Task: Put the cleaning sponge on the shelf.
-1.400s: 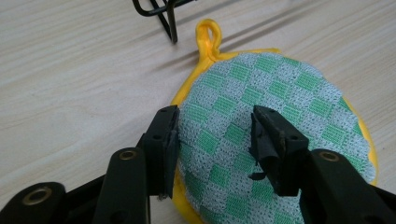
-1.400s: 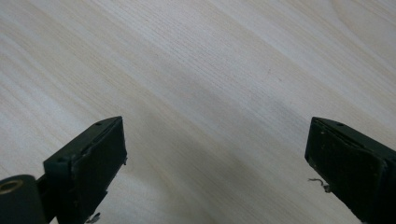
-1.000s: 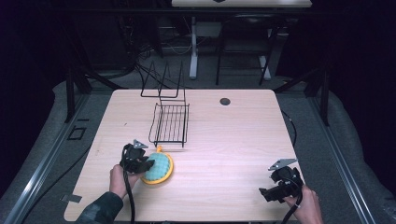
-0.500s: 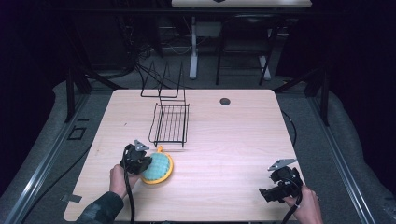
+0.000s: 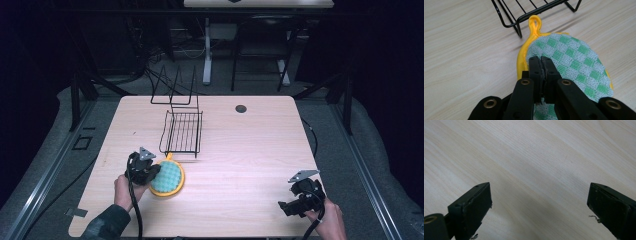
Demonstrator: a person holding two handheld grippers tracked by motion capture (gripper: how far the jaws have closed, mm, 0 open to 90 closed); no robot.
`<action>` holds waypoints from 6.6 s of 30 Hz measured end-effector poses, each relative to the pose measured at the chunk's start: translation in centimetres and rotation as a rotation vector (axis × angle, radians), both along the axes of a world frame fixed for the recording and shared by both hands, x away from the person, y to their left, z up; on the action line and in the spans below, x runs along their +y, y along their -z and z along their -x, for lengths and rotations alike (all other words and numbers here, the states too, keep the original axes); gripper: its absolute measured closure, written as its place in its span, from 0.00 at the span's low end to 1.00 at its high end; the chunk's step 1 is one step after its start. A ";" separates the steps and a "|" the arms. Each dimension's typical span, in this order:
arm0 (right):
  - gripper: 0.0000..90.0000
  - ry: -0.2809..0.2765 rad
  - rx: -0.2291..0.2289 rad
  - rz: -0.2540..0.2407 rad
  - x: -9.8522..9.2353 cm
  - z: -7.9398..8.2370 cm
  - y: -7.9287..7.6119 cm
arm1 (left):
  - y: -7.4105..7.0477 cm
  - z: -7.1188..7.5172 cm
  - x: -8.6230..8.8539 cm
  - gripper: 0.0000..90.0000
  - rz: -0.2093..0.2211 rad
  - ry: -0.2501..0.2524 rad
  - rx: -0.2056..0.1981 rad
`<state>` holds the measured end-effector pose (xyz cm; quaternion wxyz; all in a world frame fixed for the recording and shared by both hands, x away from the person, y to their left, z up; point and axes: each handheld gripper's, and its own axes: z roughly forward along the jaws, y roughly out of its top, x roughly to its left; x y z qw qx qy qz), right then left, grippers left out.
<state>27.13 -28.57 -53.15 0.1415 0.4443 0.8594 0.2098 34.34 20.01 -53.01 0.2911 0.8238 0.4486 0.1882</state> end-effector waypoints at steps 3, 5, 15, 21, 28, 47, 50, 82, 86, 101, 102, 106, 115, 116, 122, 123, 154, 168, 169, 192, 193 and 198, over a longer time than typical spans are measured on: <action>0.06 0.001 -0.002 0.006 0.0 0.0 0.0 | -0.3 0.2 0.1 0.98 0.001 0.002 -0.010; 0.06 0.000 0.000 0.008 0.0 0.0 0.0 | -0.6 0.3 0.3 0.98 0.012 0.001 -0.014; 0.06 0.002 0.002 0.003 0.0 0.0 0.0 | -1.3 0.8 0.7 0.98 0.034 0.006 -0.024; 0.06 0.003 0.008 0.004 0.0 0.0 0.0 | -1.7 1.1 0.9 0.98 0.046 0.013 -0.026; 0.06 0.002 0.007 0.003 0.0 0.0 0.0 | -2.1 1.3 0.9 0.98 0.056 0.022 -0.030; 0.06 0.002 0.004 0.002 0.0 0.0 0.0 | -3.6 1.4 1.1 0.98 0.084 0.030 -0.058; 0.06 0.003 0.000 -0.001 0.0 0.0 0.0 | -3.9 1.4 1.0 0.98 0.087 0.034 -0.058; 0.06 0.002 0.001 0.012 0.1 -0.1 0.0 | -6.4 -0.5 0.8 0.98 0.138 0.024 -0.119; 0.06 0.002 0.001 0.011 0.2 0.0 0.0 | -6.7 -1.0 0.7 0.98 0.144 0.021 -0.125; 0.06 0.010 -0.003 0.010 0.0 -0.1 -0.1 | -7.1 -3.4 0.2 0.98 0.167 0.012 -0.143; 0.06 0.011 -0.006 0.012 0.0 0.0 -0.1 | -7.1 -3.7 0.2 0.98 0.169 0.005 -0.146; 0.06 0.010 -0.005 0.012 0.1 -0.1 -0.1 | -6.9 -4.2 0.1 0.98 0.174 -0.002 -0.143; 0.06 0.013 -0.003 0.009 0.0 -0.1 0.0 | -6.5 -5.4 0.2 0.98 0.194 -0.026 -0.142; 0.06 0.013 -0.002 0.006 0.0 -0.1 0.0 | -6.4 -5.6 0.2 0.98 0.201 -0.035 -0.138; 0.06 0.013 -0.002 0.008 0.1 -0.1 -0.1 | -5.9 -6.4 0.1 0.98 0.208 -0.051 -0.139; 0.06 0.012 -0.003 0.008 0.1 -0.1 -0.1 | -5.9 -6.4 0.1 0.98 0.208 -0.051 -0.139; 0.06 0.009 0.002 0.009 0.0 -0.1 -0.1 | -4.9 -9.6 -1.3 0.98 0.219 -0.073 -0.140; 0.06 0.009 -0.005 0.004 0.0 -0.1 0.0 | -4.0 -10.7 -1.8 0.98 0.207 -0.093 -0.144; 0.06 0.009 -0.001 0.007 0.0 -0.1 0.0 | -3.9 -10.8 -1.9 0.98 0.212 -0.097 -0.147; 0.06 0.010 0.003 0.007 -0.1 0.0 0.0 | -2.1 -12.7 -3.0 0.98 0.199 -0.141 -0.125; 0.06 0.010 0.003 0.008 -0.1 0.0 0.0 | -1.9 -12.8 -3.0 0.98 0.196 -0.142 -0.118; 0.06 0.008 0.004 0.011 -0.2 0.0 0.0 | -1.3 -13.3 -2.9 0.98 0.191 -0.149 -0.096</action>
